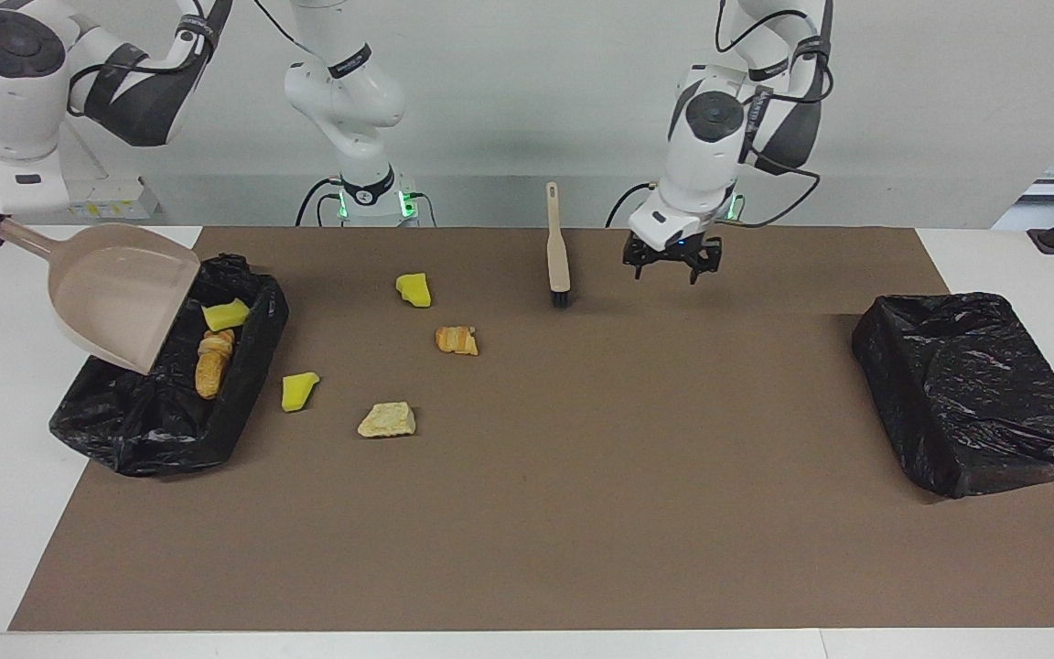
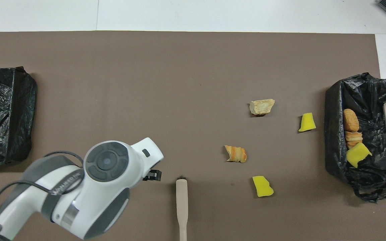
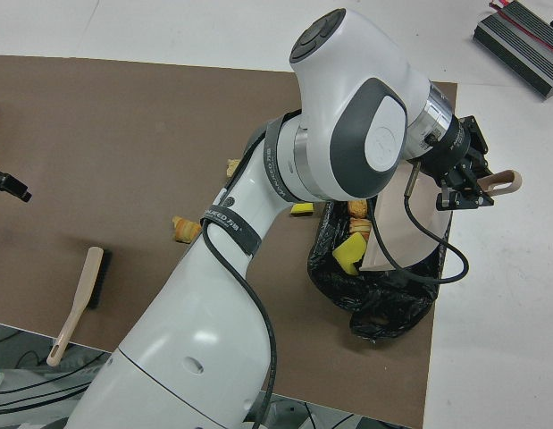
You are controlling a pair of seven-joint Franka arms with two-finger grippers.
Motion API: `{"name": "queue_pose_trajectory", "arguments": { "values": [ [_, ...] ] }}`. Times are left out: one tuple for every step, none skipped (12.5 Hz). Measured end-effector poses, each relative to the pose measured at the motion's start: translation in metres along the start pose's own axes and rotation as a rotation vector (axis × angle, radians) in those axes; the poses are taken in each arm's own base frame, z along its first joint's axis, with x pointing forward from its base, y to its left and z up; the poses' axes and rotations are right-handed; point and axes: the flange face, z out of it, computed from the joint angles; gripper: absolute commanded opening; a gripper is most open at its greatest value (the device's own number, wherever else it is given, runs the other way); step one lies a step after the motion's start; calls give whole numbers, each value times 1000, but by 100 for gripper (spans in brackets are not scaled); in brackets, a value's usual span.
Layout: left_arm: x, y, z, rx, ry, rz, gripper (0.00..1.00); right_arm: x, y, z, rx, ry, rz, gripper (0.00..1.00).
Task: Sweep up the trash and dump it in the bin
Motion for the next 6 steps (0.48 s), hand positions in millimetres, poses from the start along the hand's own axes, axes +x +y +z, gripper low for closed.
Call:
{"name": "queue_pose_trajectory", "arguments": {
  "values": [
    [12,-28,-15,-7,31,4,100,4,0,1,-2,62,36,0],
    [22,-54,-28,-9,58,16,100,9,1,0,-4,98,80,0],
    [32,-76,-41,-8,84,36,100,17,3,-4,-7,120,125,0],
    [40,-97,-54,-6,109,44,100,32,6,-11,-6,143,163,0],
    [46,-118,-69,-3,126,42,100,53,8,-20,14,175,201,0],
    [49,-133,-83,0,133,44,100,74,9,-31,37,204,239,0]
  ]
}}
